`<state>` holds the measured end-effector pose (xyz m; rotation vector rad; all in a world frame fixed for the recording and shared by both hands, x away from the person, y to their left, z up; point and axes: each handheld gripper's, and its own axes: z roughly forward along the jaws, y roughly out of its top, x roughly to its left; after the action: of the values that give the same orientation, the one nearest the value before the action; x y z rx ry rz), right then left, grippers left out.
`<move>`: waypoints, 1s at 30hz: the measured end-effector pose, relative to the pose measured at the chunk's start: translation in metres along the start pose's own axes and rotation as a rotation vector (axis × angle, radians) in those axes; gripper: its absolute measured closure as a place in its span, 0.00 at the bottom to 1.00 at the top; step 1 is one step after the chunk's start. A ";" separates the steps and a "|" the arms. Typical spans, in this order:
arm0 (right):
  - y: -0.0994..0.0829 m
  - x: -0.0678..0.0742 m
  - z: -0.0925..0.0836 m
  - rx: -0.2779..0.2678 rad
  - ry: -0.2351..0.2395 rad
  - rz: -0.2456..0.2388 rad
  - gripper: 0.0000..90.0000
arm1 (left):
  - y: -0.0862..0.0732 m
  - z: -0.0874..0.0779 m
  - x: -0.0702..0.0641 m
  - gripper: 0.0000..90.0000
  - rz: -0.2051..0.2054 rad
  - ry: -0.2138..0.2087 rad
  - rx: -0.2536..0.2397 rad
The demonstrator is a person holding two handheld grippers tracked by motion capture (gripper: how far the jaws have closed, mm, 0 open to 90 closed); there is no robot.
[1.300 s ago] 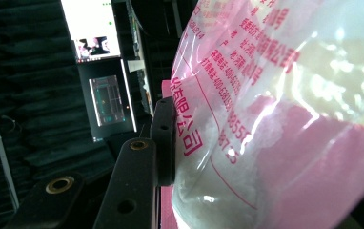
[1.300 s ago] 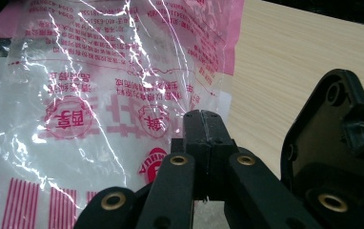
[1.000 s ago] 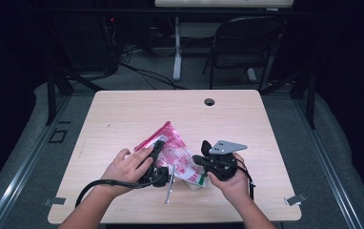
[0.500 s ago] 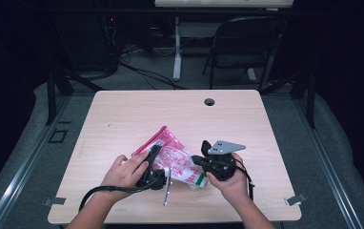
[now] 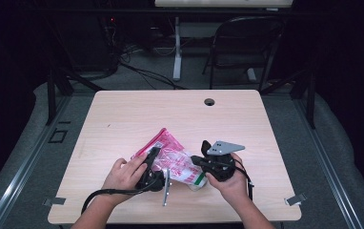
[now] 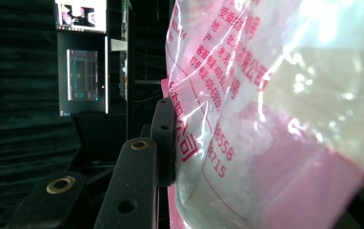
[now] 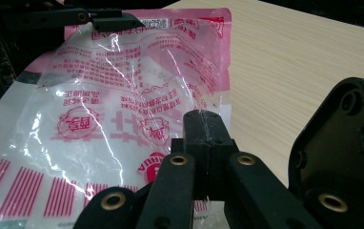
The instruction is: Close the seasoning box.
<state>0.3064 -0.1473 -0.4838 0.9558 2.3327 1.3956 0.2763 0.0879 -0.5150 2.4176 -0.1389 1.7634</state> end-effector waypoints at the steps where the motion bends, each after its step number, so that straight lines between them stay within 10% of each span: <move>1: 0.000 0.000 0.000 0.000 0.000 0.000 1.00 | 0.000 0.000 0.000 0.79 -0.004 0.003 -0.003; 30: 0.002 0.001 -0.003 -0.060 0.041 0.021 0.80 | -0.005 0.002 -0.012 0.82 -0.195 -0.051 -0.052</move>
<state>0.3051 -0.1477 -0.4805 0.9452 2.3025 1.4985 0.2758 0.0921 -0.5273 2.3516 0.0439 1.5955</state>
